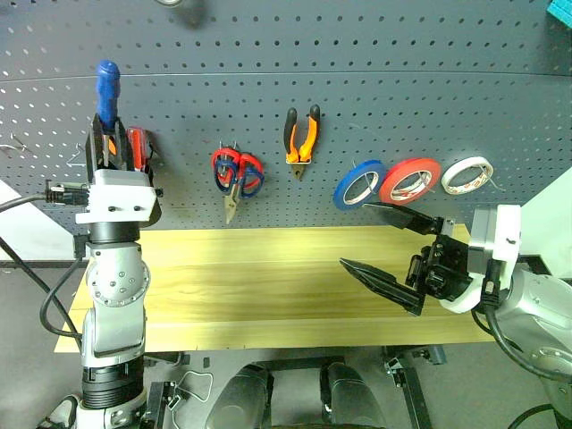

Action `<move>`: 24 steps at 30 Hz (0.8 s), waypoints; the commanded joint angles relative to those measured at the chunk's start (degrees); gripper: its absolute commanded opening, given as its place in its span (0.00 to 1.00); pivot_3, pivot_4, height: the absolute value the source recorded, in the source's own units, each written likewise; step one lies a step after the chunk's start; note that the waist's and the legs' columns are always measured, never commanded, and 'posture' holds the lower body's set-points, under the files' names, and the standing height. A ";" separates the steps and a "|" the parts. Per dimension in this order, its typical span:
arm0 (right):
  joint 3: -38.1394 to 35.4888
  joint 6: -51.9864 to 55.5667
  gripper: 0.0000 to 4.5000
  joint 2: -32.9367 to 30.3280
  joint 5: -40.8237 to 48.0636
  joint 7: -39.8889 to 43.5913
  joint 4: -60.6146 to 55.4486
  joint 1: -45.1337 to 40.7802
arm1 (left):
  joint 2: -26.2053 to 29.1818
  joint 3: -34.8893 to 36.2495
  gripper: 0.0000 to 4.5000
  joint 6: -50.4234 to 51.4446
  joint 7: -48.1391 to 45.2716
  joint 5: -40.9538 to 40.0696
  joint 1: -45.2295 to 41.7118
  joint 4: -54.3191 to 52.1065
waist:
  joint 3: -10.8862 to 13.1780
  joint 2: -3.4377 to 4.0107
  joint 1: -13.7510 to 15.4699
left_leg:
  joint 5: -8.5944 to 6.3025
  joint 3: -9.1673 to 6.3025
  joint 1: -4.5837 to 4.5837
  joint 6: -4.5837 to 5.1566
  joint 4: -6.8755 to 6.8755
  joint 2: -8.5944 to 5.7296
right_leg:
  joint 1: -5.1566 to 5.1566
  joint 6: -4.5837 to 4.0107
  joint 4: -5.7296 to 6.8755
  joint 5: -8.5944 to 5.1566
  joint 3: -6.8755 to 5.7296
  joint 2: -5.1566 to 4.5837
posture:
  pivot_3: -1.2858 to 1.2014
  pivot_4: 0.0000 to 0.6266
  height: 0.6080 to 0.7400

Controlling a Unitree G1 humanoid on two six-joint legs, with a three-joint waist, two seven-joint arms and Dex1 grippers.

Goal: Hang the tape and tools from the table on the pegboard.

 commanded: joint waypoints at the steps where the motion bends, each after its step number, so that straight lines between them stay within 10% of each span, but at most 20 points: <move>1: -0.48 -0.27 1.00 -0.70 0.10 0.34 -0.40 -0.68 | -0.04 3.05 0.09 1.62 1.92 -1.53 -0.93 1.57 | -0.09 0.00 -0.03 | 0.00 0.00 0.00 0.00 0.00 0.00 | 0.00 0.00 0.00 0.00 0.00 0.00 | 0.54 0.21 1.00; 24: -2.83 1.10 1.00 -2.36 1.52 -0.79 -1.07 0.49 | 1.02 2.00 0.09 -2.31 5.03 -1.91 -2.01 12.90 | -0.22 -0.06 -0.33 | 0.00 0.00 0.01 0.00 0.04 0.01 | 0.01 -0.03 0.02 0.04 0.00 0.00 | 0.53 0.22 1.00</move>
